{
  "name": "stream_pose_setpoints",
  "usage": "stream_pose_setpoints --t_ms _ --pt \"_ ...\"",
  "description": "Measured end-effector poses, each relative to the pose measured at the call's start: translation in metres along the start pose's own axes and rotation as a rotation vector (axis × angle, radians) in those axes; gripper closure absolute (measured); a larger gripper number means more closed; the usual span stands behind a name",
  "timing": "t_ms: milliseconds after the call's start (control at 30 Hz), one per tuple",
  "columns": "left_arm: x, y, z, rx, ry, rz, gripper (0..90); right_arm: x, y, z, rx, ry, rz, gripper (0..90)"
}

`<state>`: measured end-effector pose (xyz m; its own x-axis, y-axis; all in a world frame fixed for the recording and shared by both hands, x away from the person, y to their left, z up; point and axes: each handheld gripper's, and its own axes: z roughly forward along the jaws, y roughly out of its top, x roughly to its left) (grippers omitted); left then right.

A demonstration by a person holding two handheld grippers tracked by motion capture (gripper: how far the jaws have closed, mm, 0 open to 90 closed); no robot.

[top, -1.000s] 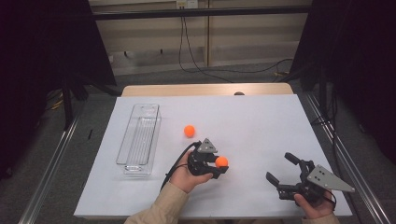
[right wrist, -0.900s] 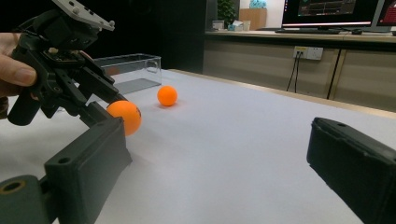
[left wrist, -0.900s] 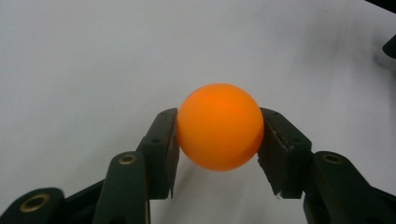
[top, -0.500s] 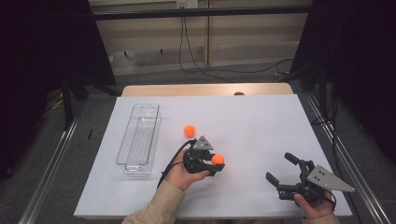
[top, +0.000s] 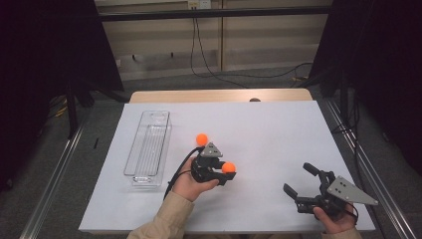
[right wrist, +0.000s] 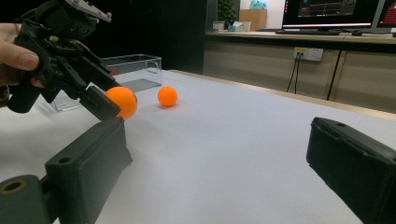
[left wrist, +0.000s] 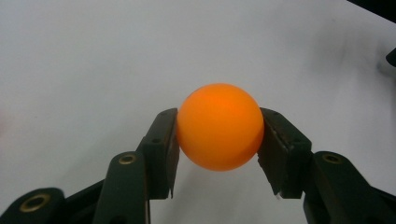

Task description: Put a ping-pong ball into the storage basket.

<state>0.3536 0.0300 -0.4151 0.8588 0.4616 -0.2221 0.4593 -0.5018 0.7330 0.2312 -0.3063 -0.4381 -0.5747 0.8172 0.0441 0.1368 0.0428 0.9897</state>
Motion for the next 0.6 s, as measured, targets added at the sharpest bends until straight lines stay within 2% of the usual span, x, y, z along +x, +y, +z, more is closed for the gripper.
stream_pose_setpoints --t_ms 600 --pt "0.0087 0.0 -0.01 0.0 0.015 -0.013 50.8 0.0 0.0001 -0.0002 -0.001 0.001 0.001 4.6"
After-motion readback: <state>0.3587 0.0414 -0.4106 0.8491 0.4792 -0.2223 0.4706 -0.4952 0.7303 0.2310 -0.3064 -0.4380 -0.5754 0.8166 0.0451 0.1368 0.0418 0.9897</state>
